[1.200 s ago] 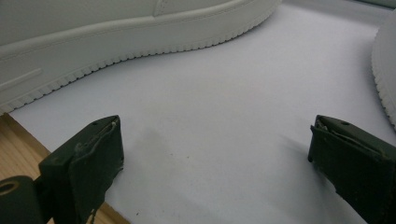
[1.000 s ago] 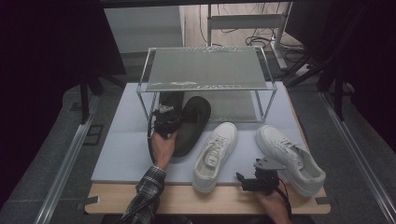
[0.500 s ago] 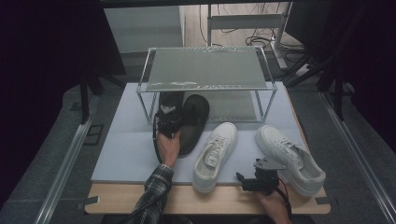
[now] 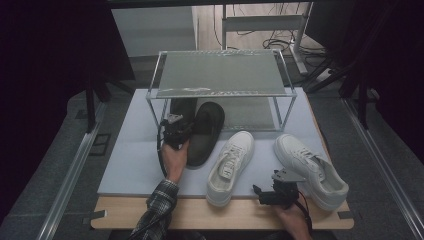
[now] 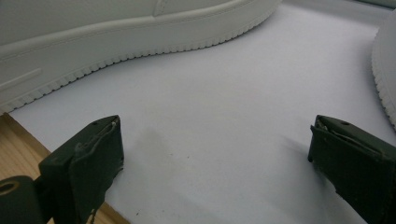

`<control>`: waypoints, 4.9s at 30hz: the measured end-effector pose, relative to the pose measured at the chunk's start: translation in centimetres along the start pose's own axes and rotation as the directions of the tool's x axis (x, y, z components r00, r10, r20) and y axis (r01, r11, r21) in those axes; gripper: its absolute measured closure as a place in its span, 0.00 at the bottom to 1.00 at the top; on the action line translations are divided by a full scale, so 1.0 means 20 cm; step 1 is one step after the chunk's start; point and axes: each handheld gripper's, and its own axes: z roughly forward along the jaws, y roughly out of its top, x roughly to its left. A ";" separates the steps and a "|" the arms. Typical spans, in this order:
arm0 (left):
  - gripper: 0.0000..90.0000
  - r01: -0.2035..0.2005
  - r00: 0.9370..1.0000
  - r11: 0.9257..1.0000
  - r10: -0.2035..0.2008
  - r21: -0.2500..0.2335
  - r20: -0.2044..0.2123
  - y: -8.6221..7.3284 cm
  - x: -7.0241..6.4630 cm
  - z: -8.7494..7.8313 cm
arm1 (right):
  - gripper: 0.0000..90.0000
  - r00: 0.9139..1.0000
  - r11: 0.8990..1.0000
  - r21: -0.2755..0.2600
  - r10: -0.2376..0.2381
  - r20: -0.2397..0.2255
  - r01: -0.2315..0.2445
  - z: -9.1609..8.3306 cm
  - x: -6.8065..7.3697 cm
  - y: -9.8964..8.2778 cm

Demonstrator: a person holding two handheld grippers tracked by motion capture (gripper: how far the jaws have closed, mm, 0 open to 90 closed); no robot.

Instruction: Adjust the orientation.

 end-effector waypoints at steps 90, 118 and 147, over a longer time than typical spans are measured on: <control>1.00 -0.238 0.963 0.968 0.224 0.081 0.149 -0.18 -0.22 -0.05 | 0.04 1.000 1.000 0.001 -0.001 0.002 0.001 0.00 0.00 0.00; 1.00 -0.196 0.977 0.976 0.186 0.096 0.108 -0.08 -0.16 0.13 | 0.04 1.000 1.000 0.001 -0.001 0.000 0.001 0.00 0.00 0.00; 1.00 -0.152 0.986 0.983 0.144 0.105 0.086 -0.01 -0.12 0.24 | 0.04 1.000 1.000 -0.001 0.001 0.000 -0.001 0.00 0.00 0.00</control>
